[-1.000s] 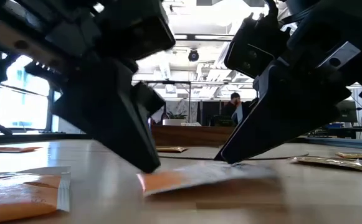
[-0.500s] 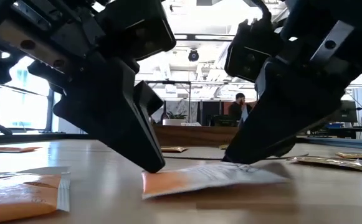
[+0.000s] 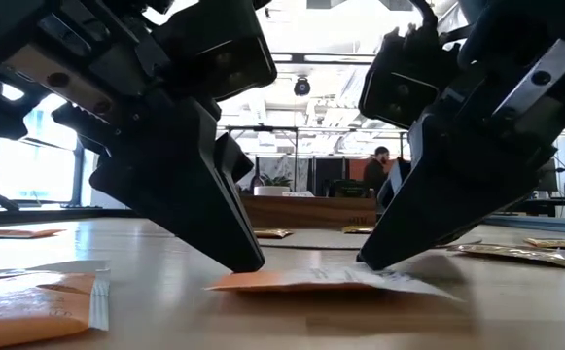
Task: Pick & Place Tea
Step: Put the orange tea bag into the middle section of the wooden organizer
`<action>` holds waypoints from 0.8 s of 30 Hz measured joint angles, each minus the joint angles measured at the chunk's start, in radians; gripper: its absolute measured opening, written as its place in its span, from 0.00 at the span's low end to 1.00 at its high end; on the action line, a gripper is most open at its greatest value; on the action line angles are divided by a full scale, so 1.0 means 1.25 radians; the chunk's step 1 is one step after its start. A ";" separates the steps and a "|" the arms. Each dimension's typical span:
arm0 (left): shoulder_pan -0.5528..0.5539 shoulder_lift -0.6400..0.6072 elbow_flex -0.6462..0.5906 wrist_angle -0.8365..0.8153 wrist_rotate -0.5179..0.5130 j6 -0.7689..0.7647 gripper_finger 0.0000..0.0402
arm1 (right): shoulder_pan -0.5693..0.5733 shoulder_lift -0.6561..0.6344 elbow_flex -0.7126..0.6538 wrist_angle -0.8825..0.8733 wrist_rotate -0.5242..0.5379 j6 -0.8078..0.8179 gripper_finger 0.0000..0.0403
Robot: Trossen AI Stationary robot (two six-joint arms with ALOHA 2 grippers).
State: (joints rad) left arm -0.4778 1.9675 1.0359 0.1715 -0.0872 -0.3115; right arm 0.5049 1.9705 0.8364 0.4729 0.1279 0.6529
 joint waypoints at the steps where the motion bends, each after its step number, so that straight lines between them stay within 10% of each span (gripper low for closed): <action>1: 0.000 0.000 0.000 0.000 -0.005 0.000 0.00 | 0.000 0.000 -0.001 0.001 0.007 -0.004 0.04; 24: -0.022 -0.095 -0.001 -0.017 -0.126 0.036 0.00 | -0.013 -0.125 -0.001 -0.137 0.060 -0.165 0.00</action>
State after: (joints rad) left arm -0.5057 1.8488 1.0342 0.1507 -0.2441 -0.2668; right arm 0.4881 1.8139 0.8349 0.3021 0.2029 0.4470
